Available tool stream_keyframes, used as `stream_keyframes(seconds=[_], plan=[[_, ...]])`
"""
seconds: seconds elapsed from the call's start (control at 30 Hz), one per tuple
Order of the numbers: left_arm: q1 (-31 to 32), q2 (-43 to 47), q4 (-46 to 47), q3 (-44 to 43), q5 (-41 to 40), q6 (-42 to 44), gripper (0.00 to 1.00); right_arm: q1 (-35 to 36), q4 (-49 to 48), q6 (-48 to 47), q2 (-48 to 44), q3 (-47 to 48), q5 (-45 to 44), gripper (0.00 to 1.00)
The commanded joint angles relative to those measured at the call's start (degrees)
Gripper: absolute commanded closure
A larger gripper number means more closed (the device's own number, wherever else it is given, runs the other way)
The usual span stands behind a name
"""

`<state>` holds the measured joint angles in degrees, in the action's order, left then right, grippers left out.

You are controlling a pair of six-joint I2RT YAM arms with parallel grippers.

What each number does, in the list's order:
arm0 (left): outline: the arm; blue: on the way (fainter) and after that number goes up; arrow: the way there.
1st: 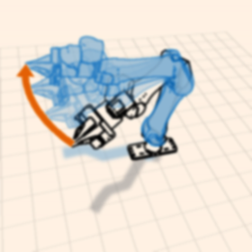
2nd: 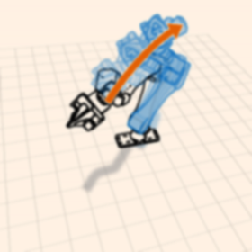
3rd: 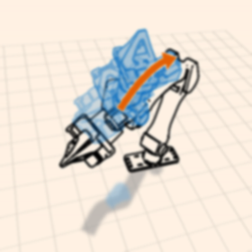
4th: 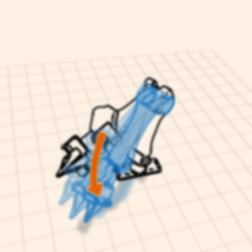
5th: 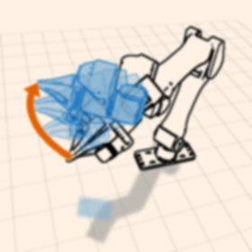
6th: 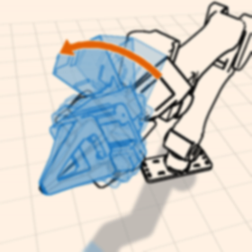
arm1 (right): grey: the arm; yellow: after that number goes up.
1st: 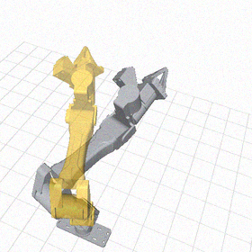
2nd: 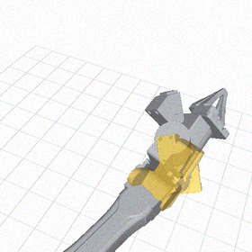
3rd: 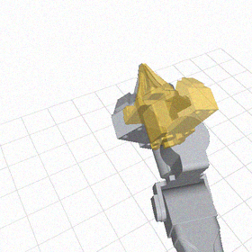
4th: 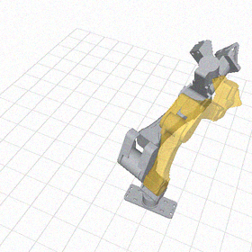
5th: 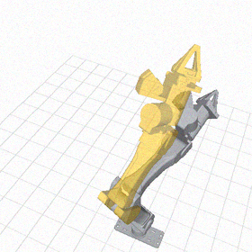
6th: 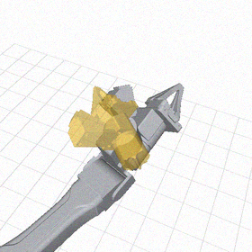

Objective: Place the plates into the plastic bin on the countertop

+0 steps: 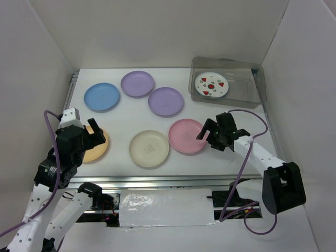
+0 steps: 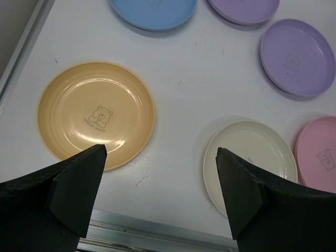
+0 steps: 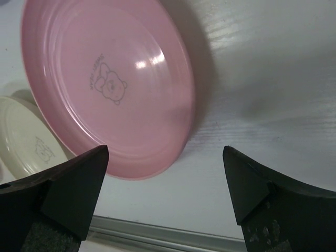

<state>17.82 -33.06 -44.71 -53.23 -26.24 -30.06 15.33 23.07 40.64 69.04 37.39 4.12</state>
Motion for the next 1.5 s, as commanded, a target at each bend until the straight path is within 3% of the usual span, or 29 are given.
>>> stream_keyframes(seconds=[0.0,0.27,0.37,0.47,0.57,0.67,0.73,0.83,0.9,0.93,1.03,1.13,1.23,1.33,1.47], plan=[[0.3,0.6,2.5,0.0,0.2,1.0,0.01,-1.6,-6.0,0.9,-0.1,-1.6,0.2,0.04],[1.4,2.6,2.2,0.1,-1.0,0.4,0.01,-2.5,-9.5,1.3,11.0,-2.0,1.6,0.4],[1.6,2.6,2.0,0.0,-1.3,0.2,0.01,-1.9,-7.9,4.1,10.6,-1.3,-0.7,1.0],[1.6,2.6,2.1,0.1,-1.2,0.3,0.01,0.0,-3.4,8.7,3.9,-1.1,-10.5,1.0],[1.7,2.5,2.1,0.1,-1.1,0.3,0.01,1.0,1.3,11.0,-9.7,1.4,-18.7,1.0],[1.8,2.3,2.2,0.0,-1.1,0.4,0.01,-0.6,4.8,8.0,-15.0,9.5,-19.0,1.0],[1.8,2.1,2.2,0.0,-1.0,0.4,0.01,-4.5,7.7,2.6,-13.4,15.4,-15.7,1.0],[1.8,1.6,2.3,0.1,-0.9,0.4,0.01,-11.2,9.4,-1.5,-4.2,28.0,-10.6,1.0],[1.8,1.4,2.3,0.0,-0.9,0.4,0.01,-14.9,8.9,-2.6,6.9,37.0,-7.2,1.0],[1.8,1.2,2.1,0.0,-1.0,0.4,0.01,-19.1,8.7,-2.8,15.6,43.5,-1.6,1.0],[1.8,1.1,2.6,0.1,0.1,1.0,0.01,-24.0,7.3,-2.9,28.1,56.6,10.6,1.0],[1.9,0.8,3.3,0.2,2.1,1.9,0.01,-27.1,9.3,-2.9,43.4,67.4,14.4,1.0],[1.9,-0.2,3.1,0.2,2.0,1.8,0.01,-27.8,3.9,-2.7,47.8,70.4,12.9,1.0],[1.9,0.0,3.2,0.4,2.2,1.9,0.01,-28.0,7.2,-3.4,58.1,80.6,13.8,1.0],[1.9,0.2,3.8,0.6,2.6,2.2,0.01,-27.6,9.4,-3.1,64.1,88.6,14.0,1.0]])
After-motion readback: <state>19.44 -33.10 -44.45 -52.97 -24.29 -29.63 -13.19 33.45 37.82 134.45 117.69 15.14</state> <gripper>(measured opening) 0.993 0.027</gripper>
